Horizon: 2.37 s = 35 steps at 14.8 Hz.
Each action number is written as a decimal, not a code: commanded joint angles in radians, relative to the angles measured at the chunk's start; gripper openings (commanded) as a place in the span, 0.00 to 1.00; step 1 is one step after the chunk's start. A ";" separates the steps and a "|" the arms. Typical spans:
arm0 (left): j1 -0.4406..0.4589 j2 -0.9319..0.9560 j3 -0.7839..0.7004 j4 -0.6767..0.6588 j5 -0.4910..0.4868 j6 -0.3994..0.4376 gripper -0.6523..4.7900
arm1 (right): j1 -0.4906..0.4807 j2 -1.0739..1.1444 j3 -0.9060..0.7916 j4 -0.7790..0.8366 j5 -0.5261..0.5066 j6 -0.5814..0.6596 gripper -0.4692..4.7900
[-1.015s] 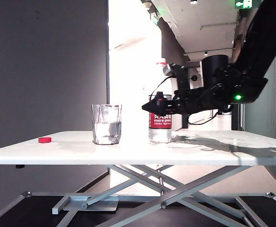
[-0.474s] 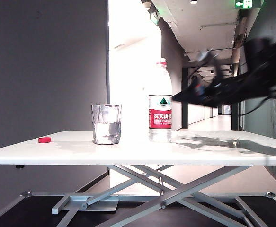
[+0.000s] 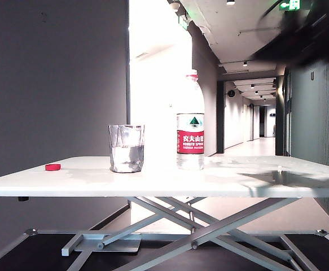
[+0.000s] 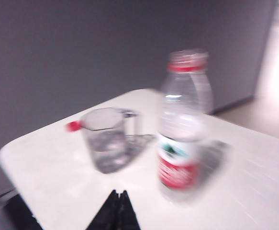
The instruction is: Pick up the mineral water bottle on the table and pour water into the mug until it's half full.
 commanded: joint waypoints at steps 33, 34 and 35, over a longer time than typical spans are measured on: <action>0.000 -0.001 0.003 0.274 -0.246 -0.111 0.11 | -0.111 -1.255 -0.556 -0.546 0.604 -0.057 0.07; 0.000 -0.001 0.003 0.274 -0.246 -0.111 0.11 | -0.112 -1.255 -0.556 -0.548 0.605 -0.058 0.07; 0.000 -0.001 0.003 0.274 -0.246 -0.111 0.11 | -0.112 -1.255 -0.556 -0.550 0.605 -0.058 0.07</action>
